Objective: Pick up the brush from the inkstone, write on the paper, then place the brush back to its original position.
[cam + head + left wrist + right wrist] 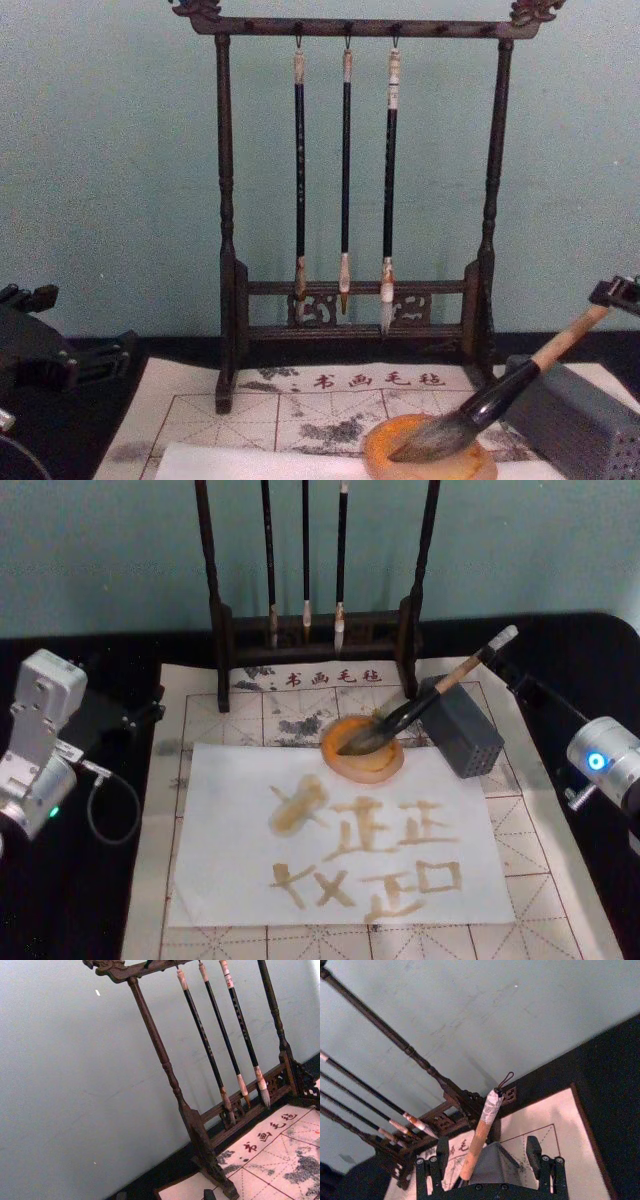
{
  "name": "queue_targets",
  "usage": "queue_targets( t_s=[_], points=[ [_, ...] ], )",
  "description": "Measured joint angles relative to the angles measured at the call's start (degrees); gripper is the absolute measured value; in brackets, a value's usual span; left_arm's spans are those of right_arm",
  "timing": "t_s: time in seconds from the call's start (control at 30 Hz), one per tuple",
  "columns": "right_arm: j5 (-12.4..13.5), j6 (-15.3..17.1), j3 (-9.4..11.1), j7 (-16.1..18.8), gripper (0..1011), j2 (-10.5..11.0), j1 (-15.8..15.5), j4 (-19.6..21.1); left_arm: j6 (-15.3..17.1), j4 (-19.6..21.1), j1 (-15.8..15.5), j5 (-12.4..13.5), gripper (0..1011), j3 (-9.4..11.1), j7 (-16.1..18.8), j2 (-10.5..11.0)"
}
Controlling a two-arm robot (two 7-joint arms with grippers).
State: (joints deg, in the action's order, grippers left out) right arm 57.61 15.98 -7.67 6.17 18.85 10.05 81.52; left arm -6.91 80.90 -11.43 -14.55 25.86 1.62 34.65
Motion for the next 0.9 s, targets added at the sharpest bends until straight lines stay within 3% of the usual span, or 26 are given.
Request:
queue_targets(
  t_s=[0.27,0.9],
  points=[
    [3.79,1.73,-0.25,-2.81,1000,-2.17,2.63,-2.59,0.0,0.0,0.0,0.0,1001,0.0,0.0,0.0],
    [6.46,0.89,-3.21,-2.05,1000,-3.1,9.48,-11.25,0.0,0.0,0.0,0.0,1001,0.0,0.0,0.0]
  ],
)
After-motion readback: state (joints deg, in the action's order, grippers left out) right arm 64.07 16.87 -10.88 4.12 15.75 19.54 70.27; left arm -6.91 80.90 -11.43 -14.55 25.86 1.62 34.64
